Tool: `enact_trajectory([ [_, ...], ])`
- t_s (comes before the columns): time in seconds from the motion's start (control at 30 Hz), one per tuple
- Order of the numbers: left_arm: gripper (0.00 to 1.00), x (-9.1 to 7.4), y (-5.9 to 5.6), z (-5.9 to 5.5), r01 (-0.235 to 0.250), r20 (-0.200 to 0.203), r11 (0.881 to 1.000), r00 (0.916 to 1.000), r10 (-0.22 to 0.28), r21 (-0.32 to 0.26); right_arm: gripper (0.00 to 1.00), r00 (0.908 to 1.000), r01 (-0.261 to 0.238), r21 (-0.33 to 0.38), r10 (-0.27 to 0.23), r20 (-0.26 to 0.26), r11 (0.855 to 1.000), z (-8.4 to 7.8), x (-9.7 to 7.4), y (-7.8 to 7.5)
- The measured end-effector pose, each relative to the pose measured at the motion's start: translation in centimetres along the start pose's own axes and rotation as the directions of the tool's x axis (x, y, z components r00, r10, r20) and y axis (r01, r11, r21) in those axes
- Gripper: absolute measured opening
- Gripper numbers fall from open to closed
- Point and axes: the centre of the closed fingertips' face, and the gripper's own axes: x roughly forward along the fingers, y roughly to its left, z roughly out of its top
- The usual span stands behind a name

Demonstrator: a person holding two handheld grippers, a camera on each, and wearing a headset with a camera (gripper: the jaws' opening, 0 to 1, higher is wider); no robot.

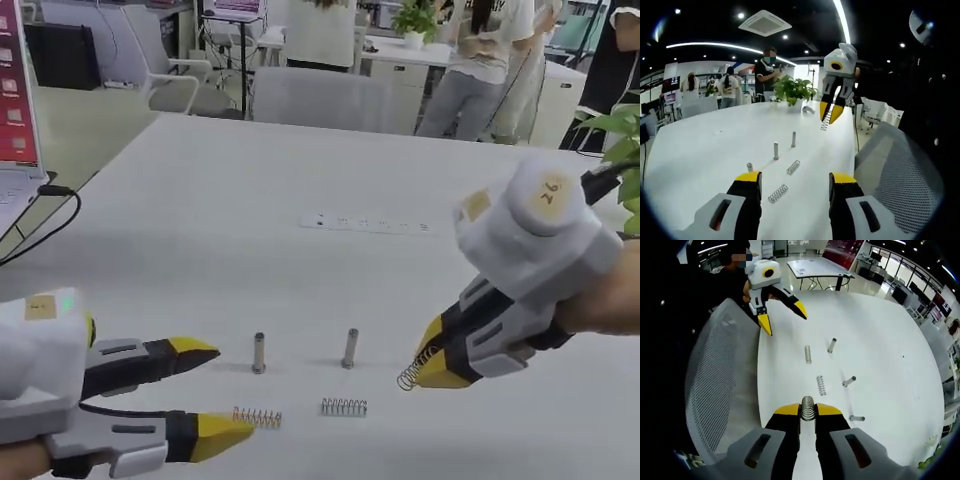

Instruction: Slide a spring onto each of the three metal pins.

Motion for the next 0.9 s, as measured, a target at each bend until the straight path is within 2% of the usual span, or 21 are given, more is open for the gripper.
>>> enact_trajectory([
  [0.3, 0.49, -0.6, 0.2, -0.8, -0.036, 0.0, 0.999, 0.9993, 0.036, -0.023, 0.08, 0.999, 0.042, 0.023, -0.042, -0.013, 0.999, -0.9, -1.4, -2.1],
  [0.57, 0.49, -0.6, 0.3, -0.8, -0.052, 0.005, 0.998, 0.9986, 0.052, -0.019, 0.08, 0.9952, 0.092, 0.047, -0.09, -0.038, 0.995, -1.7, -2.5, -5.3],
  [0.7, 0.49, -0.6, 0.2, -0.8, -0.053, 0.007, 0.998, 0.9985, 0.053, -0.022, 0.08, 0.9913, 0.116, 0.051, -0.113, -0.067, 0.992, -2.4, -2.6, -6.8],
  [0.9, 0.49, -0.6, 0.1, -1.0, -0.056, 0.008, 0.998, 0.9984, 0.057, -0.03, 0.08, 0.9875, 0.12, 0.058, -0.113, -0.11, 0.991, -3.4, -1.7, -8.2],
])
